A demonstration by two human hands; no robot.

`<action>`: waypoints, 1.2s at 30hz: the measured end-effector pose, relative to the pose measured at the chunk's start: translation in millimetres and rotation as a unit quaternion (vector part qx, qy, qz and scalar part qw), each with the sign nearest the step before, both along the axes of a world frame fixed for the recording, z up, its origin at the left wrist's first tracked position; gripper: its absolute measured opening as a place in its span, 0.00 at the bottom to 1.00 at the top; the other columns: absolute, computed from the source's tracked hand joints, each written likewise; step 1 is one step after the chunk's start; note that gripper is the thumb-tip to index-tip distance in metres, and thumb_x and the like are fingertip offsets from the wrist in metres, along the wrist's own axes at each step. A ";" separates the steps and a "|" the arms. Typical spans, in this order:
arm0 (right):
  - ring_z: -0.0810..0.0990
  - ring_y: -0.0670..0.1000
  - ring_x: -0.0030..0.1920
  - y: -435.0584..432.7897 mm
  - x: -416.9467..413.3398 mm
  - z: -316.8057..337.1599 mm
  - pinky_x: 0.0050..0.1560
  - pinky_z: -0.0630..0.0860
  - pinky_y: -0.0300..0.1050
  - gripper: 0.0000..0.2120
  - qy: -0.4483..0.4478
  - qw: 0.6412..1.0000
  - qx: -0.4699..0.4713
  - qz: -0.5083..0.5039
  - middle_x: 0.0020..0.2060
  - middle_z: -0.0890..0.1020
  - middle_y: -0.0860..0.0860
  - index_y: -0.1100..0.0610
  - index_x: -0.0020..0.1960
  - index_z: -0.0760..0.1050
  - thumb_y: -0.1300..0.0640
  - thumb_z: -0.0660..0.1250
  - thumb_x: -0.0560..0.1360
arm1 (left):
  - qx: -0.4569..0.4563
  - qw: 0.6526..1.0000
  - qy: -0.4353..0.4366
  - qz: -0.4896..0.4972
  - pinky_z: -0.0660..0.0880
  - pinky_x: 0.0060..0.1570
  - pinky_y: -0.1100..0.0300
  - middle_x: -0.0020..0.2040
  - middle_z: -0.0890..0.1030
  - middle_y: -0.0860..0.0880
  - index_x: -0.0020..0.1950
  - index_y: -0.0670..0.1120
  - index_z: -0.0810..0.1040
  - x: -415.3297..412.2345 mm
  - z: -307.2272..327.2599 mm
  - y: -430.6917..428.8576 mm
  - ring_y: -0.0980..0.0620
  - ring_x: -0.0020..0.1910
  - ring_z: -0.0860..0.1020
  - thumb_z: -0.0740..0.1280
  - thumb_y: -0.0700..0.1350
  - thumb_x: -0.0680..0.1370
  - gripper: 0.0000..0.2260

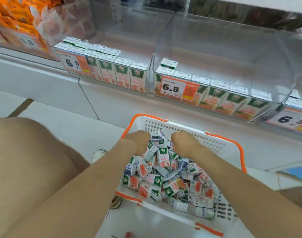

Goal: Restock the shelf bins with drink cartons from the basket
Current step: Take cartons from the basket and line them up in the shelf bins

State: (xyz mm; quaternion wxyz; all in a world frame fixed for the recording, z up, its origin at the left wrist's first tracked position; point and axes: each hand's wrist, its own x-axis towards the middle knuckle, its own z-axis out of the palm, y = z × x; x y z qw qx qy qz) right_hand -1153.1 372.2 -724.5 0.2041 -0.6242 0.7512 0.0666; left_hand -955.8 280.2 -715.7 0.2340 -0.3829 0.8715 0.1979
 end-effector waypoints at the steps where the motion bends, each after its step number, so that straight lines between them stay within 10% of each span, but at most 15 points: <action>1: 0.78 0.58 0.44 2.0 -3.4 -10.2 0.43 0.78 0.49 0.06 -0.001 1.000 0.013 -0.007 0.47 0.79 0.57 0.59 0.52 0.75 0.65 0.61 0.78 | -0.006 1.000 0.007 -0.005 0.79 0.59 0.45 0.67 0.76 0.44 0.70 0.45 0.74 -4.8 -9.6 -0.7 0.40 0.60 0.79 0.62 0.36 0.82 0.17; 8: 0.82 0.62 0.56 11.8 -19.9 -64.7 0.53 0.81 0.54 0.18 -0.004 0.997 0.036 -0.074 0.57 0.79 0.61 0.64 0.66 0.70 0.68 0.64 0.77 | -0.133 0.981 -0.013 -0.137 0.70 0.68 0.42 0.80 0.62 0.45 0.82 0.47 0.60 -48.5 -44.8 5.4 0.39 0.74 0.69 0.66 0.29 0.77 0.35; 18: 0.72 0.63 0.61 26.0 -27.7 -94.2 0.65 0.76 0.56 0.36 -0.059 0.989 0.040 -0.132 0.65 0.64 0.59 0.57 0.76 0.63 0.63 0.74 0.71 | -0.234 0.959 -0.053 -0.150 0.65 0.73 0.40 0.73 0.66 0.46 0.79 0.45 0.65 -69.3 -80.9 15.1 0.43 0.72 0.68 0.64 0.42 0.83 0.24; 27: 0.74 0.61 0.65 48.6 -23.1 -96.5 0.70 0.71 0.57 0.27 0.076 0.996 0.042 0.032 0.65 0.73 0.58 0.60 0.69 0.71 0.56 0.76 0.74 | -0.217 0.974 0.002 -0.065 0.71 0.69 0.47 0.70 0.72 0.43 0.74 0.45 0.65 -60.5 -78.1 7.5 0.41 0.69 0.73 0.70 0.36 0.78 0.26; 32: 0.81 0.60 0.51 47.1 -49.6 -73.5 0.55 0.80 0.52 0.16 -0.143 0.974 0.108 -0.140 0.50 0.83 0.58 0.63 0.54 0.80 0.49 0.72 0.77 | -0.242 0.968 0.019 -0.068 0.68 0.73 0.47 0.68 0.73 0.41 0.73 0.42 0.64 -49.5 -67.0 7.8 0.40 0.66 0.76 0.71 0.32 0.74 0.30; 36: 0.80 0.53 0.35 48.4 -60.0 -44.1 0.45 0.71 0.51 0.14 -0.445 0.820 0.043 -0.358 0.37 0.80 0.57 0.60 0.44 0.81 0.53 0.66 0.83 | -0.191 0.970 0.149 0.008 0.74 0.59 0.49 0.67 0.70 0.41 0.76 0.43 0.65 -40.7 -45.1 14.2 0.40 0.58 0.77 0.66 0.33 0.78 0.27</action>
